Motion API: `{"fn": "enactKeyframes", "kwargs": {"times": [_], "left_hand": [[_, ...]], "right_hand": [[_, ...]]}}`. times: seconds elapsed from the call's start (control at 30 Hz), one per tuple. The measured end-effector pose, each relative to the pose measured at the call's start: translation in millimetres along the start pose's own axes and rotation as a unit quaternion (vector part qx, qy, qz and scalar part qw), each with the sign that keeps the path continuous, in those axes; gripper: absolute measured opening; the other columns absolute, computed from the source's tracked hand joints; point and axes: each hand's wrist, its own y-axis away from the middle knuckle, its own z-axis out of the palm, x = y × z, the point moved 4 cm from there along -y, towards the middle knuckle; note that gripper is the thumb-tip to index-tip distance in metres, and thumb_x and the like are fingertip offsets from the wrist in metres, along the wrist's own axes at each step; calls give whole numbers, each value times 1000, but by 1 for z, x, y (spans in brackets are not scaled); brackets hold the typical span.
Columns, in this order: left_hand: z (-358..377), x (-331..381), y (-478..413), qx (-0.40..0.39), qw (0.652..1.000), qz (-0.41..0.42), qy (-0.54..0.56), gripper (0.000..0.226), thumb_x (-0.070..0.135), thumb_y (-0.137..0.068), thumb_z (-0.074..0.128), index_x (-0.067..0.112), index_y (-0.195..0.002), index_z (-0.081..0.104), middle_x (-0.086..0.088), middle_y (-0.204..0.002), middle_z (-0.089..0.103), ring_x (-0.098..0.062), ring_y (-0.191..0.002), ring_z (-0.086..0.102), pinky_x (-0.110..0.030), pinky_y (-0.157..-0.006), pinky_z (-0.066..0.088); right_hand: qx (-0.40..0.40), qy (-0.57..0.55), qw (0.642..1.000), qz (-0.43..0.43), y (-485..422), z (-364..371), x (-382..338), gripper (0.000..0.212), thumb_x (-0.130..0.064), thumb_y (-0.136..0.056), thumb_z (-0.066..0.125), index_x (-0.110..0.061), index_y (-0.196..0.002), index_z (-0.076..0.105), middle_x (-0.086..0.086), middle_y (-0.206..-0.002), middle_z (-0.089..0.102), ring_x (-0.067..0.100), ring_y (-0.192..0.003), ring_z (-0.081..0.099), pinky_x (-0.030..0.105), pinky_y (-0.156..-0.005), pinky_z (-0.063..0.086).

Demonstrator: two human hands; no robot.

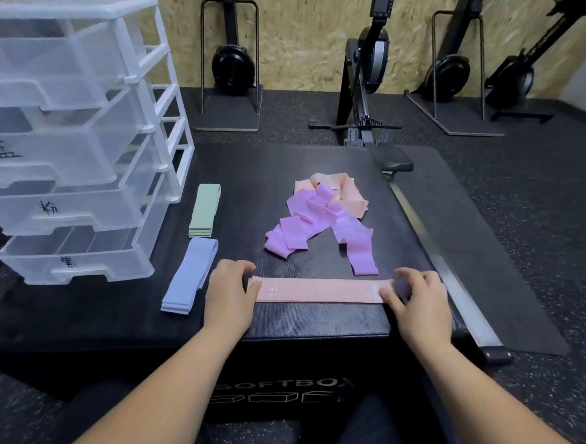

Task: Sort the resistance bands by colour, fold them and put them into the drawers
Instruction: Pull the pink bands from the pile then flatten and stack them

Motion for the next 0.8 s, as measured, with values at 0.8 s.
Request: {"fn": "enactKeyframes", "kwargs": {"times": [0.8], "left_hand": [[-8, 6, -11, -162, 973, 159, -52, 45, 57, -80, 79, 41, -121, 67, 25, -123, 59, -9, -116, 51, -40, -105, 46]], "right_hand": [[-105, 55, 971, -210, -6, 2, -6, 42, -73, -92, 54, -48, -123, 66, -29, -129, 57, 16, -120, 50, 43, -90, 47]]}}
